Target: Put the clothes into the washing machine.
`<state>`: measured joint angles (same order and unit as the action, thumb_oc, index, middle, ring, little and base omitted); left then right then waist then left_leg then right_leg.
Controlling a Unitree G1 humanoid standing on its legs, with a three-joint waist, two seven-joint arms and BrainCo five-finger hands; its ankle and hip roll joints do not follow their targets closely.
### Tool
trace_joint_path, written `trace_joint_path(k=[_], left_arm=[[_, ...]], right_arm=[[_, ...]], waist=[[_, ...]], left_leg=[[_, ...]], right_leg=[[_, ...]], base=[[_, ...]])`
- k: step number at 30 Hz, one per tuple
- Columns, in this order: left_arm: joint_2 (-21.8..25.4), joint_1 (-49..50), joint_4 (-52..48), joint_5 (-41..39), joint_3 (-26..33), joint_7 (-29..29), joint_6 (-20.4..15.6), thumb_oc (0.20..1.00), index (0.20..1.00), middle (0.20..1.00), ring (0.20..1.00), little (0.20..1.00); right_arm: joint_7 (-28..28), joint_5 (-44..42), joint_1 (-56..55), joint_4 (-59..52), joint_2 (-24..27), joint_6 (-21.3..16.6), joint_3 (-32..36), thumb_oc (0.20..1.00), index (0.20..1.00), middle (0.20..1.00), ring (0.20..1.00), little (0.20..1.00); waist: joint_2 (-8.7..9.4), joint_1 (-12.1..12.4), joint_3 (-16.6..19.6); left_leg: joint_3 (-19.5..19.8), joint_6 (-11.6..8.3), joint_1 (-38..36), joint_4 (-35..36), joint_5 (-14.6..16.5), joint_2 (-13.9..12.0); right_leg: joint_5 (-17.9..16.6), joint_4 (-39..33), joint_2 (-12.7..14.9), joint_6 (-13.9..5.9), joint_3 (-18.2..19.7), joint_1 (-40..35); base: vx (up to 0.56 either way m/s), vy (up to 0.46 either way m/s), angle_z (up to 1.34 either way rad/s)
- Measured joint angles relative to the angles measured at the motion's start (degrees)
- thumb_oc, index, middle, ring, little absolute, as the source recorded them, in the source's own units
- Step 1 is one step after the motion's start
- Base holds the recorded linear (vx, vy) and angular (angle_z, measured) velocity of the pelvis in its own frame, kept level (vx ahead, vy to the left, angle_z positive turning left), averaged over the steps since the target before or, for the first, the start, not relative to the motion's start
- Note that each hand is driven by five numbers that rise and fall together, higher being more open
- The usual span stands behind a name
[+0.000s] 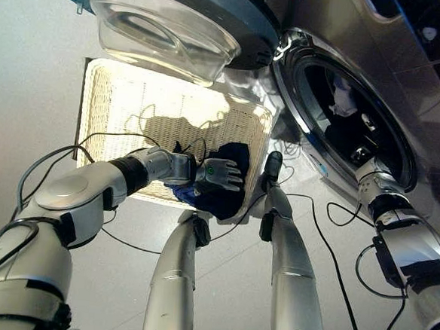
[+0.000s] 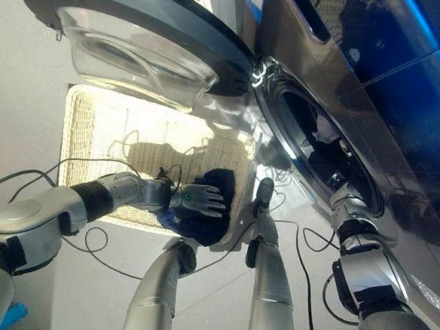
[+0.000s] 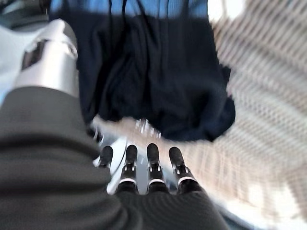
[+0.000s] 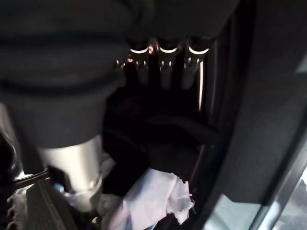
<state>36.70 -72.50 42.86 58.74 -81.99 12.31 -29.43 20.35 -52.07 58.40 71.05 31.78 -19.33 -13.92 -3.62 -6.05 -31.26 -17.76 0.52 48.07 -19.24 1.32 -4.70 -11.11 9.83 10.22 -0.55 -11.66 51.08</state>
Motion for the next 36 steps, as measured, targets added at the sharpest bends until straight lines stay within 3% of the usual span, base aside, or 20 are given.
trace_joint_path(k=[9,15,30,31,32,33,34,36], left_arm=[[-0.7,0.0,2.1,1.3,0.0,-1.0,1.1,1.0,1.0,1.0,1.0,1.0],[-2.9,-0.8,3.4,1.1,0.0,-4.7,1.9,1.0,1.0,1.0,1.0,1.0],[-4.6,-2.3,5.6,1.1,1.1,-10.8,3.8,1.0,1.0,1.0,1.0,1.0],[-5.0,-2.1,5.6,1.1,1.8,-12.2,3.8,0.887,0.887,0.887,0.887,0.887],[-5.5,-1.8,5.6,1.1,2.4,-13.2,3.9,0.555,0.555,0.555,0.555,0.555],[-5.5,-1.8,5.6,1.1,2.4,-13.2,3.9,0.555,0.555,0.555,0.555,0.555],[-6.1,-1.9,5.6,1.1,2.5,-13.7,4.4,0.2,0.2,0.2,0.2,0.2],[-8.8,-1.7,6.2,1.1,2.8,-15.5,6.8,0.2,0.2,0.2,0.2,0.2]], right_arm=[[-2.6,-5.4,0.0,-0.5,0.0,-1.2,0.1,1.0,1.0,1.0,1.0,1.0],[-5.2,-7.6,2.0,-2.4,0.1,-3.2,0.7,1.0,1.0,1.0,1.0,1.0],[-5.6,-10.7,2.6,-6.8,-0.1,-6.4,0.9,1.0,1.0,1.0,1.0,1.0],[-6.0,-11.3,2.5,-7.0,-0.1,-6.7,1.0,1.0,1.0,1.0,1.0,1.0],[-6.2,-11.7,2.4,-7.0,-0.3,-6.8,1.1,1.0,1.0,1.0,1.0,1.0],[-6.2,-11.7,2.4,-7.0,-0.3,-6.8,1.1,1.0,1.0,1.0,1.0,1.0],[-6.3,-12.5,2.3,-7.0,-0.9,-6.9,1.3,1.0,1.0,1.0,1.0,1.0],[-6.5,-13.5,2.6,-7.7,-1.4,-7.1,1.5,1.0,1.0,1.0,1.0,1.0]], waist=[[0.04,0.0,0.0],[0.1,-0.2,0.1],[0.3,-1.0,0.1],[0.31,-0.9,0.1],[0.43,-0.9,0.2],[0.43,-0.9,0.2],[0.82,-1.0,0.3],[0.92,-1.3,0.3]], left_leg=[[0.7,0.04,1.4,-0.1,-0.1,0.1],[0.7,0.06,5.8,-0.6,-0.3,0.0],[1.6,0.07,10.4,-1.9,-0.3,-0.4],[1.9,-0.01,10.8,-2.3,-0.2,-0.6],[2.0,-0.01,10.8,-2.3,-0.2,-0.7],[2.0,-0.01,10.8,-2.3,-0.2,-0.7],[2.0,-0.02,10.8,-2.3,-0.2,-0.7],[2.3,-0.04,11.2,-2.5,-0.2,-0.9]], right_leg=[[0.0,-0.1,0.0,0.0,-0.4,0.9],[-0.1,0.3,0.0,0.12,-0.3,5.4],[-0.2,0.9,0.0,0.28,-0.8,9.1],[-0.2,0.9,0.0,0.28,-1.0,9.2],[-0.2,1.0,0.0,0.3,-1.1,9.1],[-0.2,1.0,0.0,0.3,-1.1,9.1],[-0.2,1.0,0.0,0.31,-1.1,9.1],[-0.2,0.9,-0.1,0.3,-1.4,9.1]], base=[[-0.01,-0.001,0.01],[0.0,0.0,0.0],[0.0,-0.004,0.0],[0.0,0.0,0.0],[0.0,0.0,0.0],[0.0,0.0,0.0],[0.0,-0.033,0.0],[0.0,-0.045,0.02]])
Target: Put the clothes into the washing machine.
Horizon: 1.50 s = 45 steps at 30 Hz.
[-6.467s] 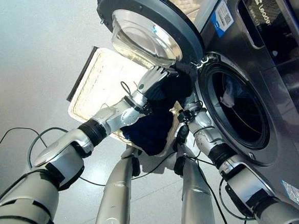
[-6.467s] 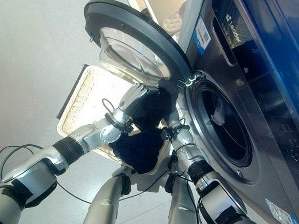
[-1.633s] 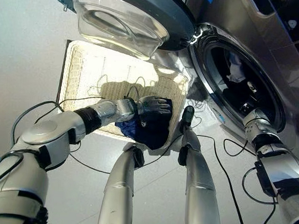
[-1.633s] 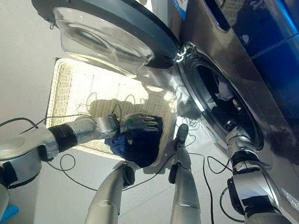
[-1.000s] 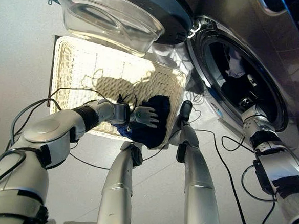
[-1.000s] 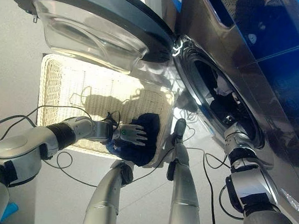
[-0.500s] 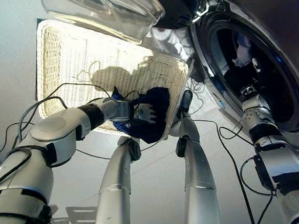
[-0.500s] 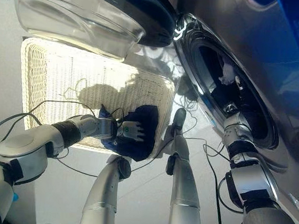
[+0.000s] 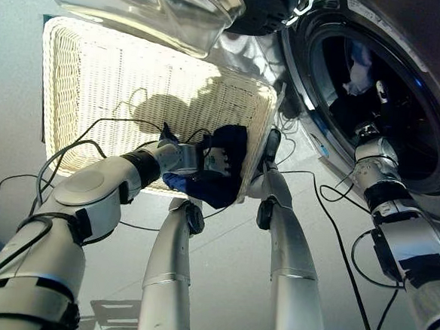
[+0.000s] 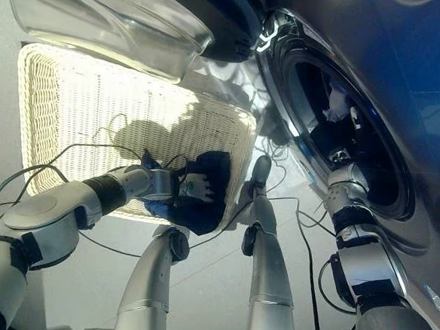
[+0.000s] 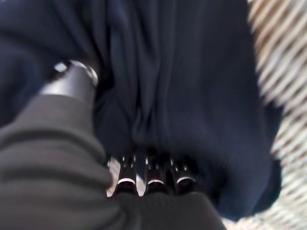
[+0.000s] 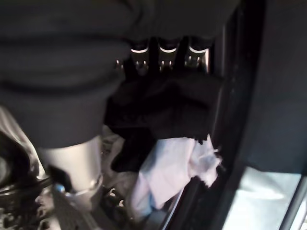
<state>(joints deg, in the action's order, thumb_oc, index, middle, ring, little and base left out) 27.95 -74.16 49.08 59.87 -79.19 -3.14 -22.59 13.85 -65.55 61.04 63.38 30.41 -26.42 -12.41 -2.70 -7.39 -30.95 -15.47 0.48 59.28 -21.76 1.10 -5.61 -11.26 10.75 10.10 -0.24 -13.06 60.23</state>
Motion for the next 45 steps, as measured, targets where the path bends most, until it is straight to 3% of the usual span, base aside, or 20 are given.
trace_joint_path(k=[3,10,15,21,24,26,28,29,33,35,37,41,44,45], left_arm=[[-0.6,1.1,1.9,0.0,0.0,-0.8,1.6,0.2,0.2,0.2,0.2,0.2],[-0.2,2.3,4.3,0.1,1.3,3.8,5.7,0.2,0.2,0.2,0.2,0.2],[0.3,4.6,6.8,0.1,2.2,9.3,8.7,0.2,0.2,0.2,0.2,0.2],[2.4,6.9,9.2,-0.8,7.8,16.9,10.5,0.2,0.2,0.2,0.2,0.2],[3.0,7.6,9.8,-6.2,9.3,22.2,11.3,0.2,0.2,0.2,0.2,0.2],[3.1,9.9,10.7,-13.9,15.6,27.3,11.6,0.2,0.2,0.2,0.2,0.2],[3.1,10.8,10.9,-17.2,17.8,29.9,12.0,0.2,0.2,0.2,0.2,0.2],[3.0,12.2,11.4,-21.0,21.3,33.8,11.5,0.2,0.2,0.2,0.2,0.2],[2.2,18.0,12.0,-28.4,32.9,40.1,8.1,0.2,0.2,0.2,0.2,0.2],[2.1,19.1,12.0,-29.7,33.5,40.9,7.0,0.2,0.2,0.2,0.2,0.2],[1.2,23.2,10.8,-32.4,41.5,41.2,3.7,0.2,0.2,0.2,0.2,0.2],[0.1,26.1,10.4,-36.4,44.7,41.2,0.0,0.2,0.2,0.2,0.2,0.2],[0.1,26.1,10.4,-36.4,44.7,41.2,0.0,0.2,0.2,0.2,0.2,0.2],[-0.2,26.5,10.4,-38.8,45.8,40.8,-1.2,0.2,0.2,0.2,0.2,0.2]], right_arm=[[-0.4,-0.6,0.2,-0.2,-0.2,-0.5,0.0,1.0,1.0,1.0,1.0,1.0],[-1.3,-1.6,0.6,-0.2,-0.9,-0.7,0.0,1.0,1.0,1.0,1.0,1.0],[-1.4,-1.6,-0.7,-0.3,-2.0,-0.7,0.0,1.0,1.0,1.0,1.0,1.0],[-1.0,-1.6,-3.5,-0.5,-3.0,-0.3,0.1,1.0,1.0,1.0,1.0,1.0],[-0.9,-1.6,-4.6,-0.6,-3.0,0.5,0.0,1.0,1.0,1.0,1.0,1.0],[-0.9,-1.6,-5.5,-1.7,-3.5,0.9,0.0,1.0,1.0,1.0,1.0,1.0],[-1.0,-1.5,-6.1,-2.4,-3.9,0.9,0.0,1.0,1.0,1.0,1.0,1.0],[-1.4,-1.4,-7.0,-2.9,-4.7,0.9,0.0,1.0,1.0,1.0,1.0,1.0],[-3.7,2.5,-12.0,-10.3,-6.3,1.3,-2.1,1.0,1.0,1.0,1.0,1.0],[-5.5,3.2,-12.7,-11.2,-7.2,2.1,-2.3,1.0,1.0,1.0,1.0,1.0],[-9.5,7.8,-14.7,-13.5,-8.2,4.8,-4.9,1.0,1.0,1.0,1.0,1.0],[-15.5,16.4,-17.5,-13.1,-8.4,8.6,-9.2,1.0,1.0,1.0,1.0,1.0],[-15.5,16.4,-17.5,-13.1,-8.4,8.6,-9.2,1.0,1.0,1.0,1.0,1.0],[-17.9,20.8,-18.5,-12.8,-8.2,10.0,-10.8,1.0,1.0,1.0,1.0,1.0]], waist=[[0.05,-0.5,0.0],[0.08,-0.9,0.0],[0.1,-0.9,0.0],[0.13,-0.5,0.0],[0.13,0.5,0.0],[0.23,0.7,-0.1],[0.26,0.9,-0.1],[0.31,1.2,-0.1],[0.43,2.0,-0.1],[0.79,2.2,0.0],[1.64,2.2,-0.1],[2.19,2.6,-0.2],[2.19,2.6,-0.2],[2.72,3.2,-0.2]], left_leg=[[0.5,-0.06,0.4,-0.4,0.0,-0.2],[0.7,-0.05,0.0,-1.3,0.0,-0.3],[0.8,0.06,-2.0,-1.8,-0.1,-0.4],[0.2,0.06,-5.5,-1.5,-0.1,-0.4],[-0.1,-0.03,-7.3,-1.3,-0.1,-0.5],[-0.1,-0.03,-8.8,-1.2,-0.1,-0.5],[-0.1,-0.04,-9.9,-1.1,-0.1,-0.4],[-0.1,-0.08,-11.4,-0.9,-0.1,-0.4],[0.1,-0.46,-14.7,0.0,0.1,-0.4],[0.2,-0.61,-15.1,0.3,0.0,-0.4],[0.4,-0.76,-15.9,0.3,-0.2,-0.4],[0.9,-0.65,-17.2,0.8,-0.4,-0.4],[0.9,-0.65,-17.2,0.8,-0.4,-0.4],[0.9,-0.69,-17.7,1.0,-0.4,-0.4]], right_leg=[[0.1,0.0,-0.2,0.07,-0.4,0.0],[0.3,1.2,0.1,0.46,-0.7,-0.3],[0.3,1.8,0.2,0.52,-0.7,-2.4],[0.3,1.8,0.2,0.54,-0.5,-5.4],[0.3,1.8,0.1,0.59,-0.2,-6.9],[0.4,1.8,0.2,0.62,-0.2,-8.3],[0.4,1.7,0.2,0.63,-0.3,-9.4],[0.5,1.7,0.2,0.65,-0.3,-11.0],[1.1,1.6,0.2,0.23,-0.7,-14.1],[1.2,1.7,0.1,0.28,-0.8,-14.5],[1.5,1.7,0.0,0.39,-1.1,-15.1],[1.6,1.7,0.0,0.36,-1.8,-16.7],[1.6,1.7,0.0,0.36,-1.8,-16.7],[1.8,1.6,0.0,0.36,-1.8,-17.1]], base=[[0.0,-0.024,0.01],[0.0,0.0,0.0],[0.0,0.0,0.0],[-0.02,0.022,-0.01],[-0.01,0.016,-0.03],[0.0,0.0,0.0],[0.0,0.0,0.0],[0.0,0.0,0.0],[0.0,0.0,0.0],[0.0,-0.008,0.02],[0.0,-0.011,0.02],[0.0,-0.024,0.05],[0.0,0.0,0.0],[0.0,0.0,0.0]])
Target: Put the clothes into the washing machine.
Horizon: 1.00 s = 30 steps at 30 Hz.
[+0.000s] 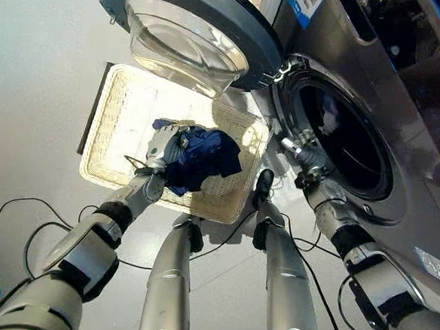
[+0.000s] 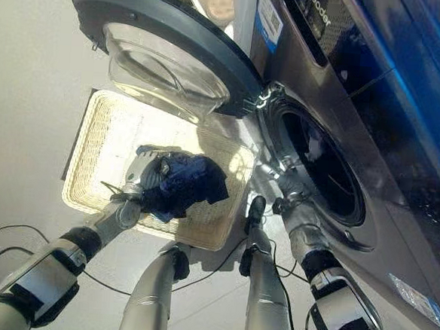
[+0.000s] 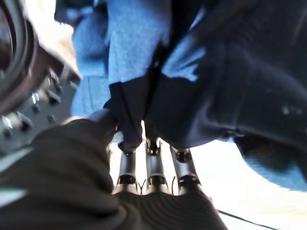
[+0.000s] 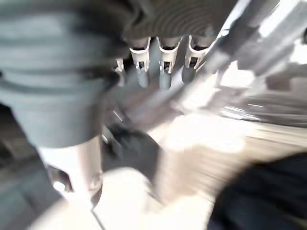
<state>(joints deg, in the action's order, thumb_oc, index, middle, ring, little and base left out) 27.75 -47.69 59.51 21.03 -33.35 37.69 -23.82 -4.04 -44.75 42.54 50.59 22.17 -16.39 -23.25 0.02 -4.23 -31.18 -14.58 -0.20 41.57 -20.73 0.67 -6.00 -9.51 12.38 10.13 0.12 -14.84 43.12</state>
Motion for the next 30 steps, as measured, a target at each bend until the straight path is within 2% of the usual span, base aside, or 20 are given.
trace_joint_path(k=[3,4,5,6,7,9,10,11,14,18,26,30], left_arm=[[0.0,0.0,0.0,0.0,0.0,0.0,0.0,0.2,0.2,0.2,0.2,0.2],[0.0,0.3,-0.2,-2.4,1.2,-0.6,-1.4,0.2,0.2,0.2,0.2,0.2],[0.0,0.3,-0.2,-2.4,1.2,-0.6,-1.4,0.2,0.2,0.2,0.2,0.2],[-1.6,2.9,-5.8,-9.9,6.7,-3.6,-2.0,0.2,0.2,0.2,0.2,0.2],[-2.4,3.5,-7.7,-11.9,8.0,-4.2,-2.5,0.2,0.2,0.2,0.2,0.2],[-5.3,5.5,-13.9,-23.9,11.8,-9.7,-3.0,0.2,0.2,0.2,0.2,0.2],[-5.6,5.5,-14.5,-26.7,11.2,-11.0,-3.2,0.2,0.2,0.2,0.2,0.2],[-4.9,5.4,-14.9,-31.1,9.2,-13.9,-3.4,0.2,0.2,0.2,0.2,0.2],[-4.7,6.4,-15.3,-35.8,9.4,-16.1,-3.4,0.2,0.2,0.2,0.2,0.2],[-5.3,8.0,-17.8,-38.1,9.8,-19.0,-4.3,0.2,0.2,0.2,0.2,0.2],[-4.4,7.9,-18.8,-42.3,9.8,-27.3,-4.7,0.2,0.2,0.2,0.2,0.2],[-4.2,7.9,-21.3,-47.1,9.7,-32.8,-4.2,0.2,0.2,0.2,0.2,0.2]], right_arm=[[0.0,0.0,0.0,0.0,0.0,0.0,0.0,1.0,1.0,1.0,1.0,1.0],[-1.0,4.9,-0.2,0.3,0.7,0.6,-0.1,1.0,1.0,1.0,1.0,1.0],[-1.0,4.9,-0.2,0.3,0.7,0.6,-0.1,1.0,1.0,1.0,1.0,1.0],[-0.9,15.4,0.9,1.8,4.2,1.0,-7.7,1.0,1.0,1.0,1.0,1.0],[-0.9,18.3,0.9,2.0,4.8,1.3,-10.3,1.0,1.0,1.0,1.0,1.0],[5.4,38.5,2.0,-1.8,8.4,1.4,-20.4,1.0,1.0,1.0,1.0,1.0],[6.8,42.4,2.0,-3.6,8.7,1.2,-19.9,1.0,1.0,1.0,1.0,1.0],[10.5,48.0,2.5,-5.9,7.4,0.0,-16.6,1.0,1.0,1.0,1.0,1.0],[13.7,51.3,5.2,-8.8,5.5,-1.3,-14.2,1.0,1.0,1.0,1.0,1.0],[14.4,54.3,5.2,-11.7,5.8,-3.0,-13.4,1.0,1.0,1.0,1.0,1.0],[10.3,53.6,5.6,-9.0,5.8,-2.9,-13.5,1.0,1.0,1.0,1.0,1.0],[8.6,51.9,7.2,-6.1,4.7,-1.0,-13.5,1.0,1.0,1.0,1.0,1.0]], waist=[[0.0,0.0,0.0],[0.66,0.5,-0.1],[0.66,0.5,-0.1],[1.87,0.6,-0.2],[2.67,0.9,-0.1],[3.94,1.8,0.0],[4.06,2.1,0.0],[4.07,2.1,0.1],[4.05,2.8,0.0],[4.01,3.8,0.0],[3.82,5.2,-0.1],[3.45,5.4,-0.2]], left_leg=[[0.0,0.0,0.0,0.0,0.0,0.0],[0.1,-0.09,0.0,0.1,-0.1,0.0],[0.1,-0.09,0.0,0.1,-0.1,0.0],[0.6,-0.43,-0.2,-1.1,0.2,-0.3],[0.8,-0.48,-0.5,-1.2,0.2,-0.5],[1.7,-0.74,-1.4,-1.7,0.2,-0.9],[2.0,-0.83,-1.5,-1.6,0.1,-0.9],[2.1,-0.91,-1.9,-1.2,0.0,-0.9],[2.2,-1.17,-2.0,-1.0,0.0,-0.8],[2.2,-0.99,-2.0,-0.8,-0.3,-0.7],[2.2,-0.92,-3.3,0.3,-0.7,0.0],[2.4,-0.78,-4.0,0.3,-0.8,0.3]], right_leg=[[0.0,0.0,0.0,0.0,0.0,0.0],[0.0,-0.1,-0.1,0.02,-0.1,0.0],[0.0,-0.1,-0.1,0.02,-0.1,0.0],[1.0,1.7,0.0,0.4,-0.6,-0.3],[1.6,2.5,0.1,0.54,-1.0,-0.7],[2.7,3.5,0.1,1.09,-2.2,-2.1],[2.8,3.6,0.1,1.11,-2.5,-2.2],[3.1,3.7,0.2,0.85,-2.7,-2.5],[3.2,3.7,0.2,0.84,-2.7,-2.6],[3.2,3.7,0.3,0.86,-2.8,-2.6],[3.3,3.9,0.9,1.12,-3.0,-3.3],[3.6,4.5,1.3,1.02,-3.0,-3.8]], base=[[0.0,-0.017,0.0],[0.01,-0.052,0.01],[0.02,-0.107,0.06],[0.02,-0.083,0.11],[0.02,-0.103,0.18],[0.01,-0.054,0.22],[0.0,-0.031,0.17],[0.0,-0.013,0.07],[0.0,0.0,0.0],[0.0,-0.014,0.02],[0.0,-0.006,0.01],[0.0,-0.004,0.02]])
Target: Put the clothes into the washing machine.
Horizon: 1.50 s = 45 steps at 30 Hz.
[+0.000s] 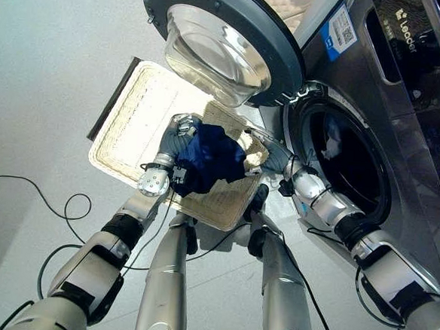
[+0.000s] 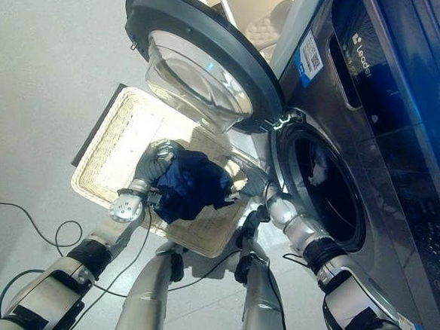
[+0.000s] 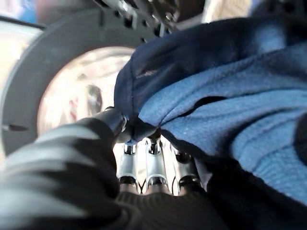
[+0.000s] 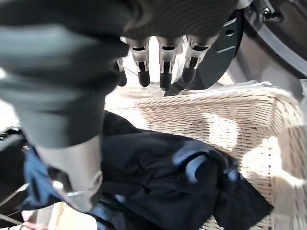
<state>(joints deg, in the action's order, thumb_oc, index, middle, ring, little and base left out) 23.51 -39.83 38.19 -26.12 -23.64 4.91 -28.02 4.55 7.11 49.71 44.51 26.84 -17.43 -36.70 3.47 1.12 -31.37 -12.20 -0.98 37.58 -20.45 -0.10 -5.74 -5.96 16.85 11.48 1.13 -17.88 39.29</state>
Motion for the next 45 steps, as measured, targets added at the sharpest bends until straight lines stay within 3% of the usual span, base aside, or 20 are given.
trace_joint_path(k=[6,13,18,21,25,29,32,37,45], left_arm=[[-0.6,0.3,-5.0,-7.4,-0.1,-5.9,1.3,0.2,0.2,0.2,0.2,0.2],[-1.1,1.4,-12.1,-17.9,0.1,-12.9,4.6,0.2,0.2,0.2,0.2,0.2],[-3.1,4.1,-21.0,-26.7,0.5,-19.0,10.4,0.2,0.2,0.2,0.2,0.2],[-5.9,6.1,-26.1,-30.2,2.2,-22.2,15.7,0.2,0.2,0.2,0.2,0.2],[-8.1,6.8,-27.9,-33.7,2.4,-23.2,21.4,0.2,0.2,0.2,0.2,0.2],[-8.2,8.2,-30.0,-34.5,2.2,-23.4,24.5,0.2,0.2,0.2,0.2,0.2],[-8.4,8.3,-30.7,-36.1,2.3,-22.6,27.1,0.2,0.2,0.2,0.2,0.2],[-9.0,8.6,-30.8,-38.4,1.1,-21.3,29.0,0.2,0.2,0.2,0.2,0.2],[-9.4,7.6,-32.2,-38.9,1.1,-20.6,29.5,0.2,0.2,0.2,0.2,0.2]], right_arm=[[-6.4,0.8,2.1,6.9,-0.5,5.3,-1.7,1.0,1.0,1.0,1.0,1.0],[-7.8,2.5,3.0,12.6,-1.8,8.9,-2.2,1.0,1.0,1.0,1.0,1.0],[-7.8,3.0,3.3,14.3,-1.9,11.2,-2.2,1.0,1.0,1.0,1.0,1.0],[-7.6,3.5,3.8,16.3,-3.2,11.5,-1.3,1.0,1.0,1.0,1.0,1.0],[-5.3,2.2,4.5,17.2,-4.1,11.2,-0.6,1.0,1.0,1.0,1.0,1.0],[-3.2,-4.2,5.1,16.8,-4.9,10.0,0.6,1.0,1.0,1.0,1.0,1.0],[-5.4,-12.2,4.8,12.7,-5.8,8.7,4.2,1.0,1.0,1.0,1.0,1.0],[-15.2,-26.3,4.2,5.3,-6.8,4.7,4.2,1.0,1.0,1.0,1.0,1.0],[-27.2,-45.0,2.1,3.7,-8.2,2.2,4.9,1.0,1.0,1.0,1.0,1.0]], waist=[[-1.71,1.6,0.1],[-2.79,3.1,-0.1],[-3.51,4.6,-0.1],[-3.57,5.5,0.0],[-4.29,5.9,-0.1],[-4.72,6.1,0.1],[-5.0,5.8,0.1],[-5.14,5.8,0.0],[-5.13,5.9,0.0]], left_leg=[[0.5,-0.14,-1.0,0.9,-0.4,0.7],[1.7,-0.12,-1.0,1.7,-1.2,1.4],[2.7,0.13,-1.2,2.1,-1.7,2.2],[2.9,0.19,-1.3,2.2,-1.9,2.5],[3.4,-0.01,-2.0,2.2,-1.6,3.1],[3.7,-0.15,-2.4,1.8,-1.6,3.3],[3.7,0.02,-2.3,1.9,-1.8,3.2],[3.7,-0.11,-2.2,1.8,-1.7,3.1],[3.7,-0.13,-2.3,1.6,-1.7,3.2]], right_leg=[[1.0,1.4,0.9,-0.28,-0.3,-0.4],[1.8,2.4,1.7,-0.22,-1.6,-0.6],[2.5,3.7,2.7,-0.19,-2.3,-0.6],[2.8,4.1,3.0,-0.24,-2.6,-0.6],[4.3,5.9,4.0,-0.81,-2.9,-1.1],[5.2,7.4,4.5,-0.71,-3.0,-1.2],[5.3,7.4,4.4,-0.52,-3.1,-1.1],[5.3,7.8,4.3,-0.18,-3.1,-0.9],[5.5,8.2,4.5,-0.25,-3.1,-0.9]], base=[[0.03,-0.012,0.06],[0.03,-0.027,0.12],[0.02,-0.007,0.11],[0.05,-0.008,0.07],[0.04,-0.026,0.11],[0.01,-0.003,0.06],[0.04,0.0,-0.01],[0.04,-0.005,0.0],[0.0,0.0,0.0]])
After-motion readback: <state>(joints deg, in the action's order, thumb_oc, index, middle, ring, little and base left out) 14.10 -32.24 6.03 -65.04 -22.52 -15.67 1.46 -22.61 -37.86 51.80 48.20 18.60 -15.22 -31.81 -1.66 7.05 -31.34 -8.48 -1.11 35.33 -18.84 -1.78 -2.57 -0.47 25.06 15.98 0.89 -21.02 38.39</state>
